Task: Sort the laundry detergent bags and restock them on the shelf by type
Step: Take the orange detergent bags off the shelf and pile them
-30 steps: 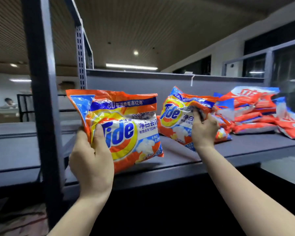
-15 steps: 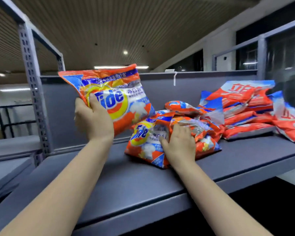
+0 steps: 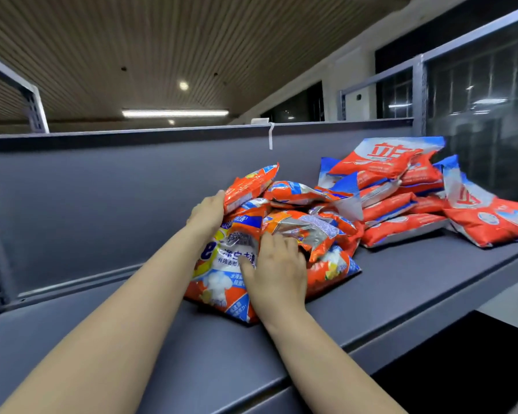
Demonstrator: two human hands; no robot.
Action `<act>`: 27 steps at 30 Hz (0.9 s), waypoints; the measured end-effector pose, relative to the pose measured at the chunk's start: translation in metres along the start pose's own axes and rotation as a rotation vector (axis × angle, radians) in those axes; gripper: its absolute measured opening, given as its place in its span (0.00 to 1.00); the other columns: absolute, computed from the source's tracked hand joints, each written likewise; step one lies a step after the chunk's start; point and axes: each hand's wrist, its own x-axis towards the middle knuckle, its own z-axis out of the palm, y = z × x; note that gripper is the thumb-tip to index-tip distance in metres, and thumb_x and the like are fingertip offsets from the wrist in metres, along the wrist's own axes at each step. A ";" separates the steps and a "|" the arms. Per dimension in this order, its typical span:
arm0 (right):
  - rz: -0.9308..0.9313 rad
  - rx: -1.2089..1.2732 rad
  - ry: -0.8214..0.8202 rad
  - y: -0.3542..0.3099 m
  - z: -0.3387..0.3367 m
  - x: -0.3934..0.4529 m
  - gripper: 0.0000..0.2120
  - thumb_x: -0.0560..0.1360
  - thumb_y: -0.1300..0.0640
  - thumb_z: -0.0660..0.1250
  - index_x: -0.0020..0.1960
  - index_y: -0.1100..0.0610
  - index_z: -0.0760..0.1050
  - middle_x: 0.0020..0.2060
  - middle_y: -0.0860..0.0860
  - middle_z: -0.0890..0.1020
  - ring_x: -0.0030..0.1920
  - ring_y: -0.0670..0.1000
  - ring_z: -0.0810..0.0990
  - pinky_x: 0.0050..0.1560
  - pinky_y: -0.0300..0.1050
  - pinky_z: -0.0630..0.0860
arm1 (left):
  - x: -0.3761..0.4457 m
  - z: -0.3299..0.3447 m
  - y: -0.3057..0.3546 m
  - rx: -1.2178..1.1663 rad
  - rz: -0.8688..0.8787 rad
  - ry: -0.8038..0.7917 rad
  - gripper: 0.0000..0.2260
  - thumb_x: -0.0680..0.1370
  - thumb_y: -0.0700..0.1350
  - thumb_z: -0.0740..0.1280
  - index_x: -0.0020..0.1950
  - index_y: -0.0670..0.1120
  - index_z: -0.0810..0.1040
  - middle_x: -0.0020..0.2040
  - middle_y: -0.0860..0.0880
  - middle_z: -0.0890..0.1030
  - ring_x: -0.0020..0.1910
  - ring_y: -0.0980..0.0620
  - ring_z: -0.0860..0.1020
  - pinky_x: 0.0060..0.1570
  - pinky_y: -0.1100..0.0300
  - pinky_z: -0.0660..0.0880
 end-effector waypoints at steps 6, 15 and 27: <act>0.012 0.032 -0.157 0.002 -0.011 -0.001 0.17 0.76 0.46 0.62 0.59 0.57 0.71 0.57 0.53 0.76 0.61 0.57 0.69 0.57 0.51 0.66 | -0.046 -0.018 -0.007 0.073 0.005 0.095 0.20 0.79 0.55 0.57 0.65 0.45 0.71 0.63 0.46 0.75 0.62 0.44 0.72 0.57 0.54 0.67; 0.054 0.120 -0.214 -0.013 -0.040 -0.014 0.23 0.76 0.48 0.64 0.64 0.61 0.66 0.61 0.58 0.74 0.63 0.59 0.70 0.59 0.51 0.67 | -0.139 -0.080 -0.032 0.350 0.042 0.161 0.10 0.76 0.52 0.60 0.50 0.50 0.75 0.53 0.49 0.79 0.54 0.45 0.75 0.59 0.50 0.72; -0.061 0.165 -0.233 -0.075 -0.118 -0.103 0.23 0.74 0.44 0.65 0.64 0.55 0.72 0.59 0.55 0.78 0.60 0.58 0.73 0.58 0.52 0.69 | -0.288 -0.162 -0.068 0.493 0.151 0.258 0.16 0.79 0.54 0.58 0.63 0.49 0.73 0.60 0.51 0.78 0.60 0.48 0.74 0.59 0.52 0.68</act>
